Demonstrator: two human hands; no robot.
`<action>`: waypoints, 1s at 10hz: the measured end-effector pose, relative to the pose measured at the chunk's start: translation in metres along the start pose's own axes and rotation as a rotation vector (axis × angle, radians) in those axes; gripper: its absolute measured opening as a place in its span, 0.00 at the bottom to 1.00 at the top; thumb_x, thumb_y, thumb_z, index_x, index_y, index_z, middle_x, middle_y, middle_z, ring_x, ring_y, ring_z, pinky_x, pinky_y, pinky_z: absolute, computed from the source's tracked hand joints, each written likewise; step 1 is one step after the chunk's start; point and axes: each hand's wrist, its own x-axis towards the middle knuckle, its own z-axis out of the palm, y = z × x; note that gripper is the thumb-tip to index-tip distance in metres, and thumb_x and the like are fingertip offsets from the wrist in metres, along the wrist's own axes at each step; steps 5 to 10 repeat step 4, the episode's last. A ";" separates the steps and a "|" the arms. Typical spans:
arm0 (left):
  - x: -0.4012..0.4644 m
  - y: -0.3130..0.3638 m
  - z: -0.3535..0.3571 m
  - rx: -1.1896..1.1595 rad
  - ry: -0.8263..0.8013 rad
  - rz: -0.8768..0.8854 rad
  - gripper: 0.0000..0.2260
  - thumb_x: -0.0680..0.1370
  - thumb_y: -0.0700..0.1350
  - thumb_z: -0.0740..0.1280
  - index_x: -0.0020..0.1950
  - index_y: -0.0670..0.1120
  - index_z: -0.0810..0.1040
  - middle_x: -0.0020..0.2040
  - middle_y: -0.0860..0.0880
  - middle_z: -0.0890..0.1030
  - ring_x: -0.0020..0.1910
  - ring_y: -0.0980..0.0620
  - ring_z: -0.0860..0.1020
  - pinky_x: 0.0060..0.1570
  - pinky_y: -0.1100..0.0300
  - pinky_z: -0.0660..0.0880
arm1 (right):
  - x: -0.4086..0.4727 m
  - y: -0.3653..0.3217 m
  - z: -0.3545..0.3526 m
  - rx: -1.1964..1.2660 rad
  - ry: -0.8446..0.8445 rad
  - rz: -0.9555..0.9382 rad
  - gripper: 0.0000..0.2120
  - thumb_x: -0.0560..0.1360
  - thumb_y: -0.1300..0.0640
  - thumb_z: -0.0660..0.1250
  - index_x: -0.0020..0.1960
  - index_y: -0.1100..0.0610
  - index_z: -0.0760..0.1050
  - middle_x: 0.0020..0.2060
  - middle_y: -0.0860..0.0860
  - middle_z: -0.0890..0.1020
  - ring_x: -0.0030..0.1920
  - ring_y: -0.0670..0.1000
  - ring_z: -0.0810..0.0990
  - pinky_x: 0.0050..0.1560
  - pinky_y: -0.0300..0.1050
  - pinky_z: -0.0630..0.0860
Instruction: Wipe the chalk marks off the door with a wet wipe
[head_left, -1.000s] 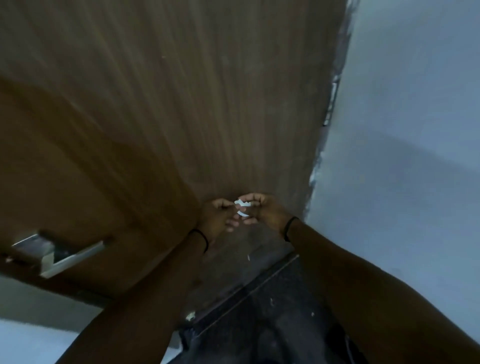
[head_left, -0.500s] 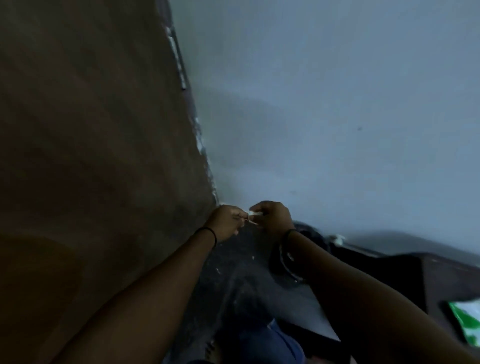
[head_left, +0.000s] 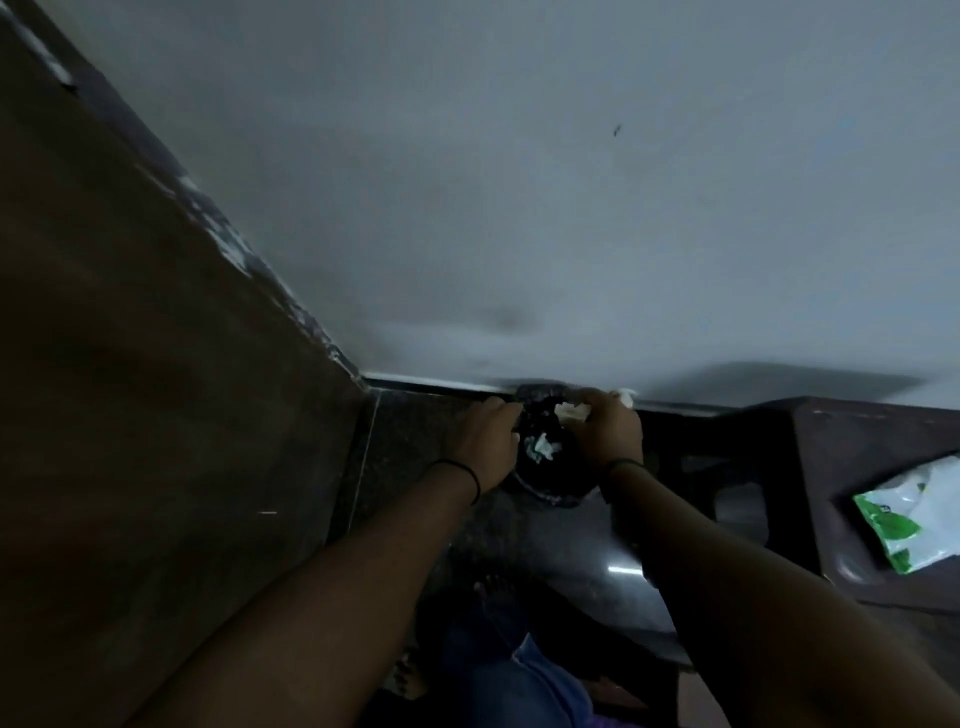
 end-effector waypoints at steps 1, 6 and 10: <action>0.022 -0.001 0.020 0.106 -0.013 0.021 0.25 0.78 0.43 0.64 0.76 0.46 0.65 0.74 0.43 0.67 0.70 0.41 0.67 0.68 0.50 0.66 | 0.021 0.022 0.000 0.030 0.035 0.043 0.20 0.69 0.58 0.77 0.60 0.53 0.81 0.51 0.57 0.85 0.53 0.58 0.83 0.53 0.45 0.75; 0.025 0.008 0.000 0.232 -0.054 -0.019 0.37 0.79 0.52 0.65 0.80 0.50 0.45 0.81 0.47 0.43 0.79 0.44 0.46 0.76 0.46 0.50 | 0.025 0.021 -0.023 -0.088 -0.085 -0.068 0.27 0.71 0.55 0.76 0.68 0.52 0.75 0.70 0.55 0.75 0.69 0.56 0.73 0.66 0.49 0.70; 0.025 0.008 0.000 0.232 -0.054 -0.019 0.37 0.79 0.52 0.65 0.80 0.50 0.45 0.81 0.47 0.43 0.79 0.44 0.46 0.76 0.46 0.50 | 0.025 0.021 -0.023 -0.088 -0.085 -0.068 0.27 0.71 0.55 0.76 0.68 0.52 0.75 0.70 0.55 0.75 0.69 0.56 0.73 0.66 0.49 0.70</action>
